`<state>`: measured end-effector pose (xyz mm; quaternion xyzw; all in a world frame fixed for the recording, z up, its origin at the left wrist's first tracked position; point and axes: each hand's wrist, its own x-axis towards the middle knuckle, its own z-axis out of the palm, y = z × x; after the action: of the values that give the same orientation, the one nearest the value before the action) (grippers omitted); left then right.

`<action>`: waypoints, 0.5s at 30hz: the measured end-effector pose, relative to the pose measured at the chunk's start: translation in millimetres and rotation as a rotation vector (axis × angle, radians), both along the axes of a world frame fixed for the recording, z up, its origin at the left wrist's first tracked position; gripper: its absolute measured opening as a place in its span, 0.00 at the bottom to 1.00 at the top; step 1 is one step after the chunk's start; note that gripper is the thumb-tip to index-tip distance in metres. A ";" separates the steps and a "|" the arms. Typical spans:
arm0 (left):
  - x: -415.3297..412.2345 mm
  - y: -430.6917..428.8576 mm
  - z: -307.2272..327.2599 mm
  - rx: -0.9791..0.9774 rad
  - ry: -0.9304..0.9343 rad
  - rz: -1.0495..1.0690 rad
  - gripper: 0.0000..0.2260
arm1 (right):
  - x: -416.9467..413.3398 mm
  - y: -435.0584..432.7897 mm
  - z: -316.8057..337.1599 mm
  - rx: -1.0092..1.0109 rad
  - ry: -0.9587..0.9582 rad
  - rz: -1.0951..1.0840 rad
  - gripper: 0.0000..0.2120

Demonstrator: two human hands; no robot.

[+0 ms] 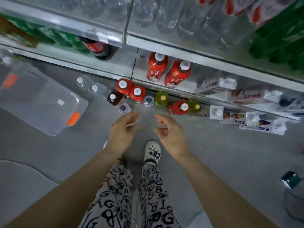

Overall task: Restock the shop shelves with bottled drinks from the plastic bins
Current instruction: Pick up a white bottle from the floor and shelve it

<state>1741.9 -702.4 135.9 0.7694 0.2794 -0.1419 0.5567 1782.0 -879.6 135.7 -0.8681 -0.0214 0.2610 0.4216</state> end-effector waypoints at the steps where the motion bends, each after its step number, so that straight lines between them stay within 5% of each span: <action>1: -1.8 2.3 -12.6 -0.004 0.009 0.000 0.16 | -1.4 1.9 -10.4 -0.007 0.017 0.003 0.21; 15: -27.6 74.4 -219.7 0.075 0.174 0.056 0.23 | -4.7 63.8 -203.0 -0.058 0.176 0.031 0.24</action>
<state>1714.3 -628.1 -83.8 0.7663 0.3532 -0.1821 0.5048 1777.4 -815.7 -67.2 -0.8534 0.0097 0.3433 0.3922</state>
